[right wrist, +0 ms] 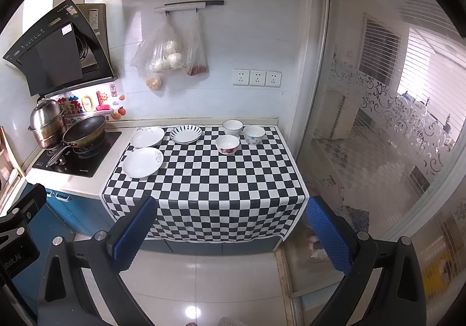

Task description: Organize plates and bowls

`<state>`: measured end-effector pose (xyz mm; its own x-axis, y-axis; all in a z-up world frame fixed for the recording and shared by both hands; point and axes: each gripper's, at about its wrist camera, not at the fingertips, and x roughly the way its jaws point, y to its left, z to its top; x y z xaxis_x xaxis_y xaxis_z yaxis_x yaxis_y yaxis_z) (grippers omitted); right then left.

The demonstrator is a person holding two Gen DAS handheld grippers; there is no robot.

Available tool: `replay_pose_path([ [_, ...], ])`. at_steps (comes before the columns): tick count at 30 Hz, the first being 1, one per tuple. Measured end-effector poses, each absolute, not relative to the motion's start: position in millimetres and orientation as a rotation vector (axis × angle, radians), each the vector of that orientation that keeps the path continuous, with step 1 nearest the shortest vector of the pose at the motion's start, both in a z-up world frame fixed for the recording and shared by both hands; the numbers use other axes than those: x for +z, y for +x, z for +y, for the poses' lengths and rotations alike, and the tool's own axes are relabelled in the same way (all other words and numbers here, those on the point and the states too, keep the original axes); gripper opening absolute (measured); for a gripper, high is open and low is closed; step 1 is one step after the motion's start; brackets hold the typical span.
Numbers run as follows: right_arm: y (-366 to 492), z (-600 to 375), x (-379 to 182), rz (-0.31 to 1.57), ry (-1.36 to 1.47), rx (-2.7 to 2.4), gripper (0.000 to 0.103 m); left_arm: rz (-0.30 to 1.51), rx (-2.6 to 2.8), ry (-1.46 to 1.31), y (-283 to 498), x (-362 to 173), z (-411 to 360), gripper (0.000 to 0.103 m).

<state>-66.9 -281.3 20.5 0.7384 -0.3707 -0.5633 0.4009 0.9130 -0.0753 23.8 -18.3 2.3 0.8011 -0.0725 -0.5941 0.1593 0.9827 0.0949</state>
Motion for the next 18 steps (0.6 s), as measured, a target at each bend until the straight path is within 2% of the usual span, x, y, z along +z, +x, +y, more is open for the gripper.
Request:
replay_pose_path([
  [18,-50,-312,3,0.648,0.086,-0.431,0.103,0.668,-0.117,0.139,42,-20,-41,0.103],
])
